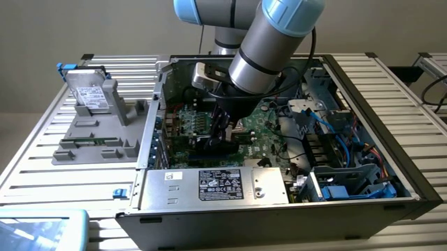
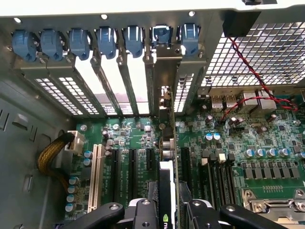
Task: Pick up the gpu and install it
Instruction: 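Insert the gpu into the slot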
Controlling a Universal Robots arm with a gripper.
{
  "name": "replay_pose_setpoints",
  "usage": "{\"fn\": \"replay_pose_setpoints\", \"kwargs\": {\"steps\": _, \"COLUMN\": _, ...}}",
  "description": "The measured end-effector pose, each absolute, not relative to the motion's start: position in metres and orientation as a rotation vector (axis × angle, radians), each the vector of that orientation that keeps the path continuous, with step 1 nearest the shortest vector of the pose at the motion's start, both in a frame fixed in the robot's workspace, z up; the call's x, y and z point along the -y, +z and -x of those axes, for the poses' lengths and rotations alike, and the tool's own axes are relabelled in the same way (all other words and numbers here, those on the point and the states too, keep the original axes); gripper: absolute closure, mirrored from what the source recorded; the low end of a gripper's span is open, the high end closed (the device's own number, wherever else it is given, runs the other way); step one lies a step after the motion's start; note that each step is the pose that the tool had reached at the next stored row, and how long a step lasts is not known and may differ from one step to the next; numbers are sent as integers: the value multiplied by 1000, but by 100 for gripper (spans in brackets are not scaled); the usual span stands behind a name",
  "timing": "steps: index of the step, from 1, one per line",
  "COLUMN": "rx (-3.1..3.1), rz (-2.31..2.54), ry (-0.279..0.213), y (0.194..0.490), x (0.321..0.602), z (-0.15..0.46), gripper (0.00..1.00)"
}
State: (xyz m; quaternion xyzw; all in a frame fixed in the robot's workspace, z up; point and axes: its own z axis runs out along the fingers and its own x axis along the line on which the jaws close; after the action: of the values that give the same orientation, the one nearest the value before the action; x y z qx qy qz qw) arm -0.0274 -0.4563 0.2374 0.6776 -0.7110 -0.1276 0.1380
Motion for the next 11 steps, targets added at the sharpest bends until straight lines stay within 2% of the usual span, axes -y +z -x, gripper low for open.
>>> {"fn": "replay_pose_setpoints", "kwargs": {"steps": 11, "rx": 2055, "rz": -1956, "ry": -362, "y": 237, "x": 456, "z": 27, "gripper": 72}}
